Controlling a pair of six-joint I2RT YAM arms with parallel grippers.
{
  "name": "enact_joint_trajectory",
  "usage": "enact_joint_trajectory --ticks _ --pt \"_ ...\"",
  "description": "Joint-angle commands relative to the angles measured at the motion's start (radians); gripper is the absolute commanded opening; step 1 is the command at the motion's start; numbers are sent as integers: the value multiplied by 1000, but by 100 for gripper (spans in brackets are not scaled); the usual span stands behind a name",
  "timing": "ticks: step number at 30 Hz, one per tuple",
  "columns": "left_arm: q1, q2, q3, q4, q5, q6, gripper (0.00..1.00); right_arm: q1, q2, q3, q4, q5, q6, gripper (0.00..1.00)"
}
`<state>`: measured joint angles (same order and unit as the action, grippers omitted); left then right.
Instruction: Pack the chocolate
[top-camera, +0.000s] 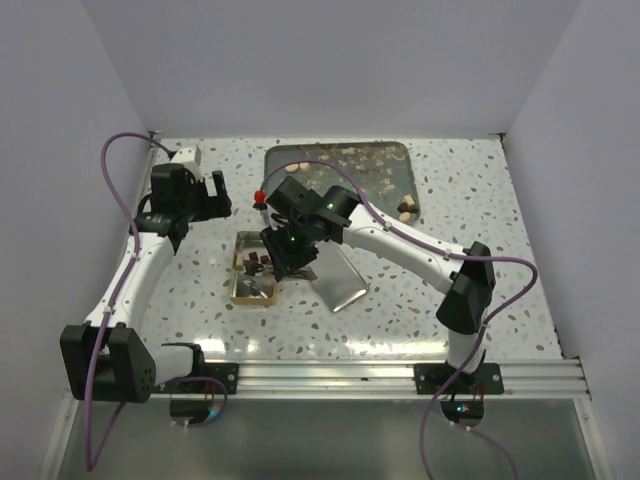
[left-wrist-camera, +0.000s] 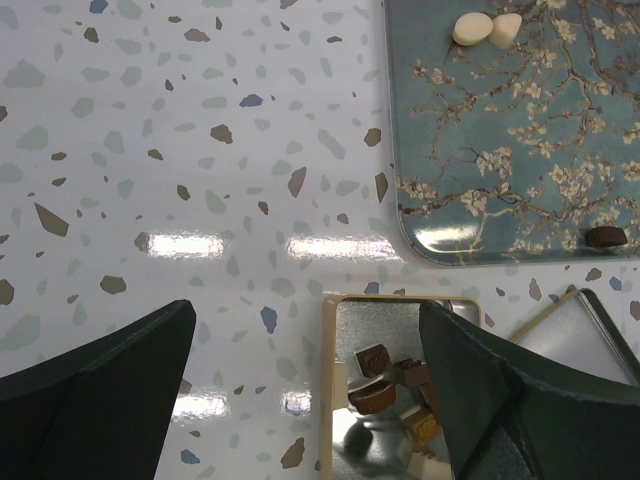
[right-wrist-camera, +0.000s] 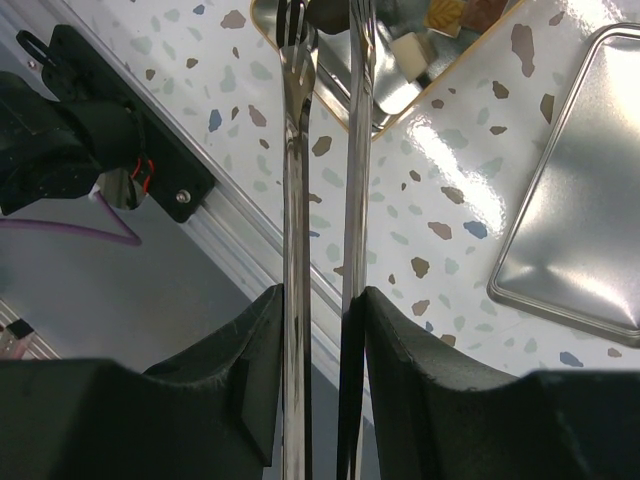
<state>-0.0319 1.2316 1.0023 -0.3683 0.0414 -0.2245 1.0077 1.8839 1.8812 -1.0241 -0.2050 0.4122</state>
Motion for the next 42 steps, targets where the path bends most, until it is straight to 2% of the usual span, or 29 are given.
enact_joint_trajectory --ticks 1,17,22,35,42 --pt "10 -30 16 15 9 -3 100 5 -14 42 19 -24 19 38" --pt "10 -32 13 19 8 -1 100 5 -9 45 33 -19 31 41" --pt "10 -34 10 19 5 -1 100 0 -23 58 18 47 33 38" --pt "10 -34 2 26 12 -3 100 -305 -158 -26 25 125 5 37" --pt "10 -34 4 28 8 -3 100 -374 -193 -152 56 168 -19 37"
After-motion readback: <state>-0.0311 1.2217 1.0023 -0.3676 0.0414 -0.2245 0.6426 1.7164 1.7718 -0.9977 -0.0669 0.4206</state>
